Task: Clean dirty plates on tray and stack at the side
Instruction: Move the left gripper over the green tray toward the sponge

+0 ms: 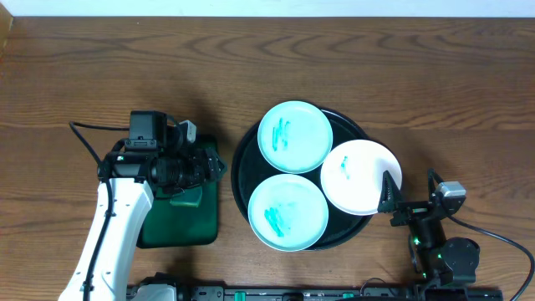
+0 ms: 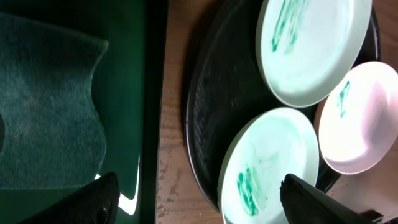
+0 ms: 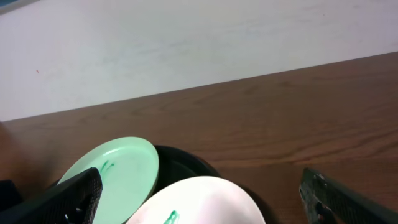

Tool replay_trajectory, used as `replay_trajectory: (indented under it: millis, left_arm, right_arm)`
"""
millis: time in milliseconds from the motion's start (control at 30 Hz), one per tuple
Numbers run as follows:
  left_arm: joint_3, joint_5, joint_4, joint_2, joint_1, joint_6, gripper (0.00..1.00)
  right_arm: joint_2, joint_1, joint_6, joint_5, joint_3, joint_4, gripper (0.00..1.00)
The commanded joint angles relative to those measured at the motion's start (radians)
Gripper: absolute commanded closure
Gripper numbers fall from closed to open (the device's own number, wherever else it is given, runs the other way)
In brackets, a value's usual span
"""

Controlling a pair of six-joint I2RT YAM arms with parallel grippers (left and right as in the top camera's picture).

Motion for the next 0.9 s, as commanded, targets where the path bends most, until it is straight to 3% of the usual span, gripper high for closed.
replay_trajectory:
  millis: [0,267,533,733,867]
  left_arm:
    - [0.028,0.013,-0.03,-0.005,0.003,0.024,0.17]
    - [0.028,0.009,-0.058,-0.005,0.003,0.025,0.17]
    - [0.028,0.005,-0.035,-0.005,0.003,0.032,0.17]
    - [0.028,0.005,-0.032,-0.005,0.003,0.033,0.17]
    - [0.028,0.005,-0.031,-0.005,0.003,0.032,0.17]
  right_arm:
    - [-0.005,0.002,-0.003,0.019,-0.002,-0.004,0.01]
    - [-0.005,0.002,-0.003,-0.003,-0.002,-0.002,0.01]
    - [0.029,0.002,-0.019,-0.217,0.033,-0.042,0.01]
    - [0.172,0.002,-0.144,-0.223,0.176,-0.15,0.01]
    - [0.361,0.002,-0.248,-0.222,0.368,-0.226,0.01]
